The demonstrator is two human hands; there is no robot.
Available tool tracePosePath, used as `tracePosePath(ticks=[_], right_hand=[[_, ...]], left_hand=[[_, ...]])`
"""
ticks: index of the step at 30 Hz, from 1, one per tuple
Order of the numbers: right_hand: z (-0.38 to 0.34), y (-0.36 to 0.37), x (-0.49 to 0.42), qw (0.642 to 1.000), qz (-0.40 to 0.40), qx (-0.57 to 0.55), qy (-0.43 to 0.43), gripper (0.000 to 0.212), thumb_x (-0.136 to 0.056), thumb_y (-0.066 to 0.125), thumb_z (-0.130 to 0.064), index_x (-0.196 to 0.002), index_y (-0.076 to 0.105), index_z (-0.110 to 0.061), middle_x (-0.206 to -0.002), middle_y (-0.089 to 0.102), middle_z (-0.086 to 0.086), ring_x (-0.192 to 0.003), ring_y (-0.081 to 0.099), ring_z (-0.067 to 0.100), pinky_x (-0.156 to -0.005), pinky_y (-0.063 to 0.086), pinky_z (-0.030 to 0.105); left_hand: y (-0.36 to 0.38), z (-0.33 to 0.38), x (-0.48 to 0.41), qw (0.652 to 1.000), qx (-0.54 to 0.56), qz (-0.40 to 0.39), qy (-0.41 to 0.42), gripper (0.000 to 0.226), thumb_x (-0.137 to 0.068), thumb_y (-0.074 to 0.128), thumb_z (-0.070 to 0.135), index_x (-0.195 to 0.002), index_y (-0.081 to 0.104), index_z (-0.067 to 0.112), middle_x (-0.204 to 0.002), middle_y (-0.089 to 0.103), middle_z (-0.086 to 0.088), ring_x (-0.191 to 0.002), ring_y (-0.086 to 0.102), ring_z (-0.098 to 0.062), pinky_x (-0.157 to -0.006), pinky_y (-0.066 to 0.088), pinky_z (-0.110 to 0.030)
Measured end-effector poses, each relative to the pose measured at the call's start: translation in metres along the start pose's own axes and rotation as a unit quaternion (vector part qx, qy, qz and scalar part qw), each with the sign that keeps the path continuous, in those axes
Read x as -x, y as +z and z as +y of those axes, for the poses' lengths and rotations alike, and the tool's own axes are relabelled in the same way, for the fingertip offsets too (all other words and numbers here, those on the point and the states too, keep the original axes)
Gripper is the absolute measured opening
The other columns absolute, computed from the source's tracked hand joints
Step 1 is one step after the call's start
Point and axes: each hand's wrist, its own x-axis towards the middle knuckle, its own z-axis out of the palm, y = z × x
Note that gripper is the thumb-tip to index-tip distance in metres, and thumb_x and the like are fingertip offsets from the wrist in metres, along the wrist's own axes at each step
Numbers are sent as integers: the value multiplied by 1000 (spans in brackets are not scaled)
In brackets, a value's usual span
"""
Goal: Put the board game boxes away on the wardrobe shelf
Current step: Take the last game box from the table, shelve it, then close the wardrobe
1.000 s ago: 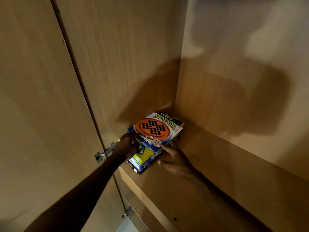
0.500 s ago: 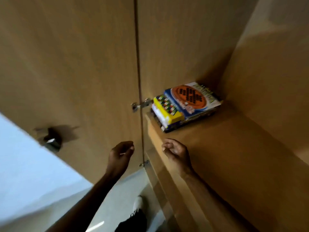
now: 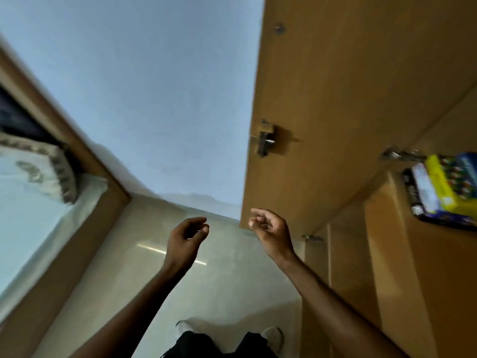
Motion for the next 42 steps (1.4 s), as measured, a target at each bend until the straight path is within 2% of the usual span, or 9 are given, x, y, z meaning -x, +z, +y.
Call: tracePosePath(ticks=[7, 13, 20, 23, 25, 30, 34, 38, 42], right_hand=[[-42, 182, 1, 990, -135, 30, -28, 28, -84, 69, -22, -112, 69, -23, -96, 71, -1, -91, 68, 11, -84, 58, 31], [-84, 324, 22, 958, -265, 68, -86, 27, -88, 68, -16, -115, 68, -18, -94, 71, 0, -83, 66, 1, -75, 55, 17], [-114, 500, 53, 886, -431, 107, -133, 28, -86, 68, -8, -113, 68, -13, -89, 72, -1, -80, 65, 0, -76, 55, 18], [-123, 575, 76, 846, -495, 126, -154, 29, -86, 69, -12, -114, 68, -16, -94, 73, -3, -88, 68, 5, -79, 56, 19], [-130, 628, 97, 816, -539, 137, -161, 30, -86, 69, -14, -115, 67, -20, -98, 72, -2, -91, 68, 8, -80, 56, 20], [-151, 750, 163, 728, -640, 164, -182, 29, -87, 68, -13, -115, 67, -20, -97, 73, 2, -90, 69, 11, -75, 57, 19], [-154, 840, 237, 638, -717, 188, -209, 30, -86, 69, -13, -116, 67, -19, -96, 73, -1, -87, 68, 6, -75, 54, 17], [-139, 902, 324, 544, -778, 217, -228, 28, -86, 69, -14, -113, 68, -21, -92, 74, -2, -84, 68, 9, -76, 56, 28], [-110, 950, 434, 449, -827, 231, -248, 28, -86, 69, -17, -112, 68, -26, -93, 74, -3, -84, 69, 9, -77, 57, 29]], left_hand=[[-167, -25, 10, 991, 51, 123, 0, 23, -84, 70, 20, -107, 70, 20, -101, 75, -4, -93, 70, -19, -90, 54, -35], [-288, -44, 39, 961, 88, 260, 17, 20, -89, 67, 6, -104, 69, 21, -98, 74, -8, -91, 69, -18, -86, 55, -31], [-414, -88, 86, 886, 151, 439, -1, 19, -88, 66, 3, -105, 69, 13, -98, 73, -9, -91, 68, -19, -81, 57, -23], [-470, -115, 110, 854, 159, 495, -14, 21, -87, 68, 5, -104, 71, 18, -97, 74, -8, -94, 70, -21, -85, 56, -30], [-510, -129, 129, 824, 171, 539, -27, 22, -87, 68, 4, -104, 71, 17, -97, 74, -9, -96, 70, -24, -88, 56, -37], [-588, -155, 186, 741, 195, 641, -50, 22, -87, 68, 7, -106, 71, 17, -97, 75, -8, -98, 70, -27, -89, 56, -36], [-636, -180, 248, 642, 216, 733, -63, 22, -88, 68, 6, -106, 71, 17, -98, 74, -8, -98, 69, -27, -87, 56, -32], [-652, -206, 318, 542, 234, 804, -74, 20, -87, 69, 9, -104, 73, 19, -96, 75, -6, -95, 70, -26, -89, 57, -36], [-665, -243, 404, 451, 242, 854, -95, 18, -87, 69, 12, -101, 72, 22, -94, 75, -4, -91, 70, -22, -88, 58, -38]])
